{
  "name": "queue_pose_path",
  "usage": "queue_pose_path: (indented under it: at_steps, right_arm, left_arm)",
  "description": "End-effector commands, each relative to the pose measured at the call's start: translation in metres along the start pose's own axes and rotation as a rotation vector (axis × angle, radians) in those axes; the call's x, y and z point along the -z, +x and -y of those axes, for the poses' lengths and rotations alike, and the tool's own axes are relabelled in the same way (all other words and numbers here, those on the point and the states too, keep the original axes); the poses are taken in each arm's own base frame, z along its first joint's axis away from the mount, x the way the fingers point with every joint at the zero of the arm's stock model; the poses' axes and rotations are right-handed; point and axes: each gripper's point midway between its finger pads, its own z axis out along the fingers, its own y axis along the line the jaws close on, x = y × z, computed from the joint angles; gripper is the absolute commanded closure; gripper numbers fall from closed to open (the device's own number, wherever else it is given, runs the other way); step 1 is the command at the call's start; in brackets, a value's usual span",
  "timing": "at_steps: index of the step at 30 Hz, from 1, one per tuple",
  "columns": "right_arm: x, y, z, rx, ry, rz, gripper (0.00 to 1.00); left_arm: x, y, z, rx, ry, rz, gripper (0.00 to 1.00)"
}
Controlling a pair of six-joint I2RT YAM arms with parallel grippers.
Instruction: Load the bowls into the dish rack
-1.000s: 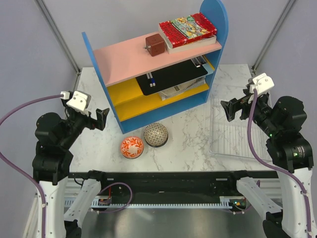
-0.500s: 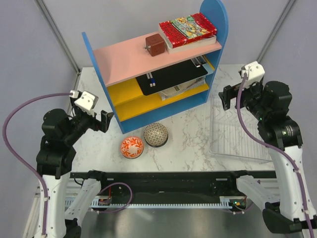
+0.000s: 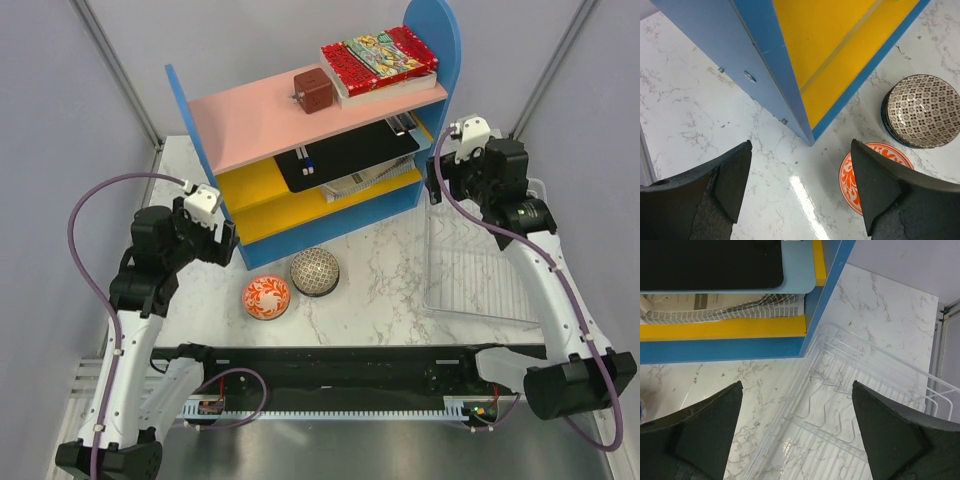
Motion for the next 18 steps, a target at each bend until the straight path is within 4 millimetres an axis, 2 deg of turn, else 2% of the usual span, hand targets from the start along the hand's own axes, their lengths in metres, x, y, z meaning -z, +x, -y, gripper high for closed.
queue_pose_path:
  at_steps: [1, 6, 9, 13, 18]
  right_arm:
    - [-0.033, -0.006, 0.01, 0.021, 0.035, 0.049, 0.03]
    - [-0.074, 0.008, 0.008, 0.041, 0.001, -0.002, 0.03]
    - [-0.093, 0.008, 0.007, 0.051, -0.022, 0.0, 0.02]
    - [-0.11, -0.005, 0.015, 0.045, -0.009, 0.06, 0.03]
    - [-0.133, -0.004, 0.019, 0.047, -0.025, 0.072, 0.02]
  left_arm:
    - [-0.01, -0.013, -0.014, -0.037, -0.055, 0.061, 0.15]
    - [-0.018, -0.008, -0.016, -0.034, -0.06, 0.053, 0.15]
    - [-0.023, -0.005, -0.02, -0.034, -0.074, 0.045, 0.16]
    - [-0.029, -0.002, -0.024, -0.029, -0.089, 0.042, 0.16]
    - [-0.038, 0.001, -0.028, -0.026, -0.1, 0.036, 0.17]
